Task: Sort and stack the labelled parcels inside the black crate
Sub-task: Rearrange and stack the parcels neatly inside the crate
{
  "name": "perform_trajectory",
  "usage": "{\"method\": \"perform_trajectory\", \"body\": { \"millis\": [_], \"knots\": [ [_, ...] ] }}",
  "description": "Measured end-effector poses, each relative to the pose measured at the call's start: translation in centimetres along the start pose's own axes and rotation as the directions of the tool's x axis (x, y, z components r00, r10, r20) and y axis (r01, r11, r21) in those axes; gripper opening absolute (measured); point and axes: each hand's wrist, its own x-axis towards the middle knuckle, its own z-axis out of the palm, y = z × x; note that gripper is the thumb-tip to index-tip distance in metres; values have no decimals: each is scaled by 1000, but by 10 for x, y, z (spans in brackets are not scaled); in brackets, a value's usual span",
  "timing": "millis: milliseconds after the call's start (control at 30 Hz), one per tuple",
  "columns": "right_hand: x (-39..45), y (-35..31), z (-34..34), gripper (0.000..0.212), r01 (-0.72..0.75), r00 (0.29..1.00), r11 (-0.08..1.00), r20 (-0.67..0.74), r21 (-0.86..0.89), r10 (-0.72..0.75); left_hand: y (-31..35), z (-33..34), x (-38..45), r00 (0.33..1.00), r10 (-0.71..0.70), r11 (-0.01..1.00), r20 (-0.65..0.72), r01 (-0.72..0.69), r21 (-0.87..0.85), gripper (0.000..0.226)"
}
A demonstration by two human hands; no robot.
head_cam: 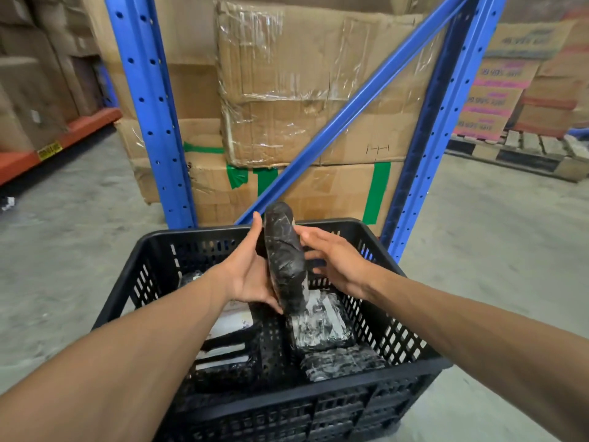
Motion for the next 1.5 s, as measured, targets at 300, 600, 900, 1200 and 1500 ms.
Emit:
{"method": "perform_trajectory", "body": {
  "millis": [300,600,900,1200,1500],
  "knots": [
    [14,-10,28,44,-75,996,986,-54,-148,68,3,-28,-66,954,297,937,-35,-298,-184,105],
    [14,0,65,18,-208,973,978,112,33,203,10,-48,-93,895,368,911,-253,-402,-97,88],
    [21,20,75,16,-63,998,998,23,31,62,4,-73,-97,658,372,910,-654,-397,118,64],
    [34,40,102,34,-208,978,952,-66,-223,198,-13,-85,-85,535,389,900,-750,-45,434,57],
    [42,45,91,25,-239,961,897,46,-371,274,-19,-97,-70,455,464,819,-760,107,564,64]
  ]
}}
